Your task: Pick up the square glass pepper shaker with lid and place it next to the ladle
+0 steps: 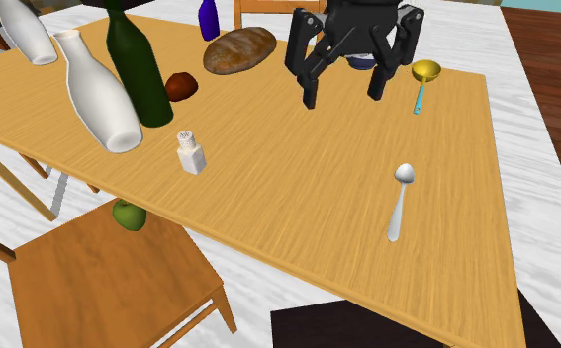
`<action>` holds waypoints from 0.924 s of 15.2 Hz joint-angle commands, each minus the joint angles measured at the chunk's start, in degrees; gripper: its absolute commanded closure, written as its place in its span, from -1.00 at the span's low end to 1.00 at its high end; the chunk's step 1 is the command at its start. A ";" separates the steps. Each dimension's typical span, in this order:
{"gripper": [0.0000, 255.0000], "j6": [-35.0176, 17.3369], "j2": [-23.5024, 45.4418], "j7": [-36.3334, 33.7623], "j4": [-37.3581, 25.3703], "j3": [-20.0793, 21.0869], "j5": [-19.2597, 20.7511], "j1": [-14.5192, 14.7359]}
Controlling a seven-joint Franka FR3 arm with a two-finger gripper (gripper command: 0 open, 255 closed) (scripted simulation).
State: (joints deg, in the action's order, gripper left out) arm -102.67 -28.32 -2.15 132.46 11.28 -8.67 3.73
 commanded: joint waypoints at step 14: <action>-1.00 -13.86 28.21 -16.10 -16.43 11.61 6.51 3.40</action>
State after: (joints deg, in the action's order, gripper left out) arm -116.30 -2.19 -16.76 117.93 22.22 -3.10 6.70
